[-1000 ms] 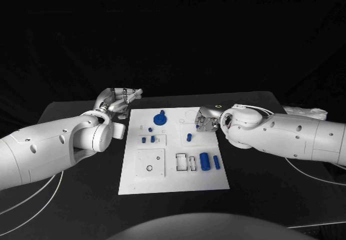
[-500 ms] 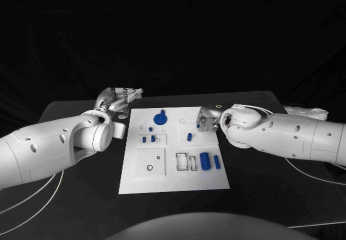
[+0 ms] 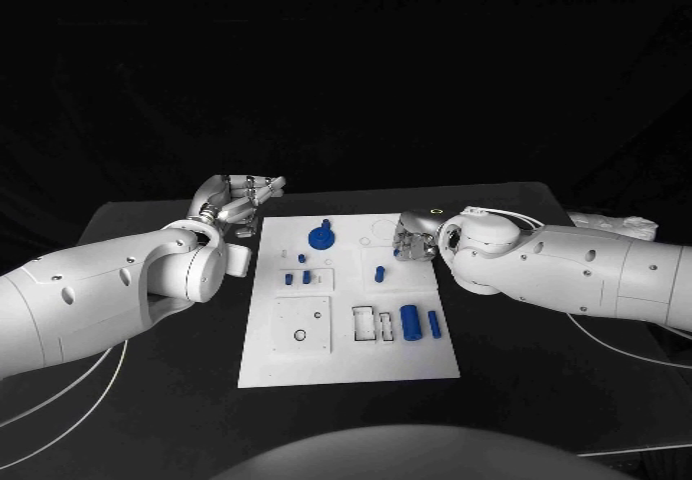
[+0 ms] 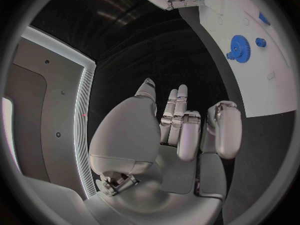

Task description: Assemble the parts on the task board

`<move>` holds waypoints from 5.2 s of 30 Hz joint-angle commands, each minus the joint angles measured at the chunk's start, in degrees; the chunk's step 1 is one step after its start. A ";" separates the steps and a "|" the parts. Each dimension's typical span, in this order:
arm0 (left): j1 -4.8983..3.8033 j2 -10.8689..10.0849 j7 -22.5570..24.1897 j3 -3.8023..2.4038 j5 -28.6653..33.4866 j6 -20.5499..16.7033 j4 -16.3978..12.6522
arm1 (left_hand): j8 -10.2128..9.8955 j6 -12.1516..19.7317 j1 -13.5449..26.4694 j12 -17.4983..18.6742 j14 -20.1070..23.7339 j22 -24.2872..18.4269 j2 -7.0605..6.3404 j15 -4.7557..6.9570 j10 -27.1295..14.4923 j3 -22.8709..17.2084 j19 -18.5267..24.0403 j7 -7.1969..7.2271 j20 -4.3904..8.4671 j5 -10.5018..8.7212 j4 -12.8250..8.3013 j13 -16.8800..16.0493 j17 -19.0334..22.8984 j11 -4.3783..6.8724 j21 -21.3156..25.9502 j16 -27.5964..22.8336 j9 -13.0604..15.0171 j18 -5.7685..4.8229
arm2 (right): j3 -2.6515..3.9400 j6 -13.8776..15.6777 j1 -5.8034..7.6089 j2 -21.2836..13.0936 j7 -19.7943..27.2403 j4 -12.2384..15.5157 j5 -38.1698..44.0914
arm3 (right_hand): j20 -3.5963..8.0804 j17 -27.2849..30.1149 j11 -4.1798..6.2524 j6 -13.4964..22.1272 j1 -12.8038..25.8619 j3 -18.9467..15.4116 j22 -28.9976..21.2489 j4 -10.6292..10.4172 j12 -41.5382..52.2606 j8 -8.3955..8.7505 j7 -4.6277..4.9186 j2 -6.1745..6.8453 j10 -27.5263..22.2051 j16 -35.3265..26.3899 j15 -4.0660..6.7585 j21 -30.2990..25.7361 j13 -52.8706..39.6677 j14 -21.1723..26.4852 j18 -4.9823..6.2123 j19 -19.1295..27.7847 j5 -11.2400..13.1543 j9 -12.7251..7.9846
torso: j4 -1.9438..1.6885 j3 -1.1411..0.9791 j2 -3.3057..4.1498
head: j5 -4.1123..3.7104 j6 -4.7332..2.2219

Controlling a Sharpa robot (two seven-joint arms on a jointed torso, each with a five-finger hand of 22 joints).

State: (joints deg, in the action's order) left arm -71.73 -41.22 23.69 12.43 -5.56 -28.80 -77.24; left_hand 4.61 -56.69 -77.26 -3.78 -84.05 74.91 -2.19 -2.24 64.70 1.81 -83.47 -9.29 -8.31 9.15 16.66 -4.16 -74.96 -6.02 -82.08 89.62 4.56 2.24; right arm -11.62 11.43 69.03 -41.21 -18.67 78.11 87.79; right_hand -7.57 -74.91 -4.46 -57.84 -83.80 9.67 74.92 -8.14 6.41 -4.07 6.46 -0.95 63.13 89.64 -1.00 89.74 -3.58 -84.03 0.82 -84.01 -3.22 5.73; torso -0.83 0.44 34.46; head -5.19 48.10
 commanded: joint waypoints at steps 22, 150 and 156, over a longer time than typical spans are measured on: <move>-0.04 0.03 0.12 -0.04 0.25 -0.21 0.22 | -0.28 0.47 0.01 0.01 -5.81 12.60 0.52 -0.08 -0.44 0.43 -0.52 0.11 -0.01 0.35 0.04 0.04 -14.75 0.00 0.02 0.21 0.09 -0.35 | -0.13 -2.99 -0.69 0.92 -0.43 -0.72 0.32 | 1.22 -15.09 0.74 -3.19 -1.12 2.04 15.08 0.17 -0.81 -0.73 -0.22 0.34 3.81 0.36 1.20 0.26 0.07 -5.97 -0.82 -5.99 0.06 -0.03 | 0.03 0.00 0.03 | 0.01 0.13; -0.02 3.39 0.11 -0.01 -0.34 1.17 5.42 | -0.23 0.65 -0.28 0.01 -5.60 12.46 1.23 -0.10 -0.68 0.85 -0.19 0.09 -0.06 0.41 0.01 0.03 -14.36 -0.03 0.48 -0.02 0.11 -0.24 | 0.12 -3.01 -2.92 8.78 8.93 10.27 3.16 | 0.17 -15.09 -0.20 -6.65 -2.83 6.31 15.08 2.11 -3.01 -0.74 1.02 0.13 7.36 0.36 -0.33 0.26 0.18 -5.97 -0.82 -5.99 -0.51 0.62 | -0.36 0.14 -0.09 | 6.60 1.90; -0.02 3.29 0.10 -0.01 -0.35 1.12 5.39 | -0.23 0.65 -0.28 0.01 -5.60 12.46 1.23 -0.10 -0.68 0.85 -0.19 0.09 -0.06 0.41 0.01 0.03 -14.36 -0.03 0.48 -0.02 0.11 -0.24 | 0.11 -3.31 -2.99 8.74 9.01 10.25 3.35 | 0.14 -15.09 -0.24 -6.58 -2.82 6.35 15.08 2.11 -3.01 -0.69 1.05 0.14 7.26 0.36 -0.36 0.26 0.18 -5.97 -0.82 -5.99 -0.49 0.61 | -0.35 0.12 -0.11 | 6.50 1.90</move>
State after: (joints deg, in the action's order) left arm -71.72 -37.95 23.40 12.45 -5.65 -28.51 -71.72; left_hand 4.61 -56.49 -77.58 -3.78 -84.04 74.91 -1.43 -2.24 64.28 2.43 -83.47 -9.09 -8.31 9.42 16.65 -4.16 -74.96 -6.03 -81.87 89.62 4.61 2.24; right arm -11.51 9.44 66.10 -32.49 -9.84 88.37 90.07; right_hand -7.20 -74.95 -4.78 -64.36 -86.95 15.67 74.93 -5.92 3.52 -4.71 7.49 -0.94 70.79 89.64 -0.92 89.74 -3.46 -83.92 0.82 -84.00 -3.64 6.08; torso -1.17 0.56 34.37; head 1.38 50.01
